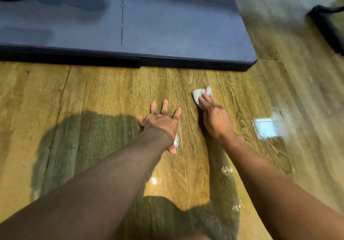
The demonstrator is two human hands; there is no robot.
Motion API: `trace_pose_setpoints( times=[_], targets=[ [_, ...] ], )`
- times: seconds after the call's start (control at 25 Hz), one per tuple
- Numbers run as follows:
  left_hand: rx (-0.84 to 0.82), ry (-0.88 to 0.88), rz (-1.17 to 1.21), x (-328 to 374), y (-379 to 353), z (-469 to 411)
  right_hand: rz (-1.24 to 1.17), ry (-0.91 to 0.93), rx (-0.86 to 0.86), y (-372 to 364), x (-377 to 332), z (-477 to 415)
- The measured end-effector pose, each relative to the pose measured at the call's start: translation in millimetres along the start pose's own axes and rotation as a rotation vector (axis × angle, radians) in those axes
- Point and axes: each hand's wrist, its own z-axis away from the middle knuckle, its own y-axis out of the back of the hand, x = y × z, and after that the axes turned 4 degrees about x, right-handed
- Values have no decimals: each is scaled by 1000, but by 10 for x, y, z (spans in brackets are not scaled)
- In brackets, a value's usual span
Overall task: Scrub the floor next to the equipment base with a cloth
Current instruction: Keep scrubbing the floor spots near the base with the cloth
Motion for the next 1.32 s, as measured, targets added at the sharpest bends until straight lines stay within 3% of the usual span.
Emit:
trace_pose_setpoints(
  times=[0.08, 0.28, 0.36, 0.56, 0.64, 0.8, 1.0, 1.24, 1.32],
  targets=[
    [24, -11, -26, -32, -3, 55, -28, -19, 20, 19, -44, -210],
    [135, -142, -136, -214, -12, 164, -10, -27, 82, -139, -60, 473],
    [172, -147, -136, -364, -10, 219, 3, 4, 72, -103, -84, 166],
    [201, 17, -8, -809, -155, 431, -7, 26, 17, -14, -247, -820],
    [150, 120, 62, -983, -231, 516, -18, -32, 32, -156, -267, -618],
    [129, 144, 76, -1029, -287, 505, 18, 17, 37, -289, -210, -20],
    [130, 150, 83, -1044, -259, 510, 42, -69, 10, -62, -496, -628],
    [153, 149, 75, -1031, -272, 515, 66, 147, -120, -114, -278, 821],
    [149, 155, 85, -1034, -270, 525, 91, 204, -179, -106, -218, 832]
  ],
)
